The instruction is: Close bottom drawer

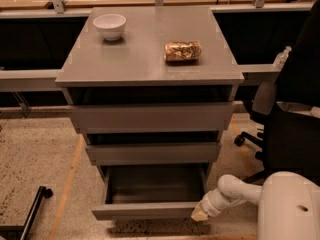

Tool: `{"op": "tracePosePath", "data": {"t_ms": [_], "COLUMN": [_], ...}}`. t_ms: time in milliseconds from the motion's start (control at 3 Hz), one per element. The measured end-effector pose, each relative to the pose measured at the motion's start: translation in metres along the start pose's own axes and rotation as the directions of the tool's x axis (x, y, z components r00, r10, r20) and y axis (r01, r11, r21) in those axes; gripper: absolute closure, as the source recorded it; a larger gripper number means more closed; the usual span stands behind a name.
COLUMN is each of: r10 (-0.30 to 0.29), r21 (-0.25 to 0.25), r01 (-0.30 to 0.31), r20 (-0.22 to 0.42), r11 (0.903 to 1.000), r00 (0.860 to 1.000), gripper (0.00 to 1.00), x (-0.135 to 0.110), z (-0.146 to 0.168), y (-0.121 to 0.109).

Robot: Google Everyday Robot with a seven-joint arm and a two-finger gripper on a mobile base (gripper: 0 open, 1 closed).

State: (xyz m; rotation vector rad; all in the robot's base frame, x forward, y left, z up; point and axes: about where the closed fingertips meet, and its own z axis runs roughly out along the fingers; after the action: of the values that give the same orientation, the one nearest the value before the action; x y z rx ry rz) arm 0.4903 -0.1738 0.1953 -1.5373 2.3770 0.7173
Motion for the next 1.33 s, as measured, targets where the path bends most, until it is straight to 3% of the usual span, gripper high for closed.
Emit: {"op": "tracePosePath", "data": {"t_ms": [333, 667, 1000, 1333], "r10": [-0.076, -0.076, -0.061, -0.089], "r21": [0.054, 0.054, 0.066, 0.061], "r01": [0.076, 0.076, 0.059, 0.084], "r20": [-0.005, -0.005, 0.029, 0.091], "r11": [0.9957, 0.9957, 0.9961, 0.9946], "r00": [0.997, 0.997, 0.998, 0.992], "gripper": [1.0, 1.0, 1.0, 1.0], "x": [-0.025, -0.025, -0.03, -0.041], "z": [0.008, 0.008, 0.016, 0.035], "y": [-0.037, -0.037, -0.044, -0.064]}}
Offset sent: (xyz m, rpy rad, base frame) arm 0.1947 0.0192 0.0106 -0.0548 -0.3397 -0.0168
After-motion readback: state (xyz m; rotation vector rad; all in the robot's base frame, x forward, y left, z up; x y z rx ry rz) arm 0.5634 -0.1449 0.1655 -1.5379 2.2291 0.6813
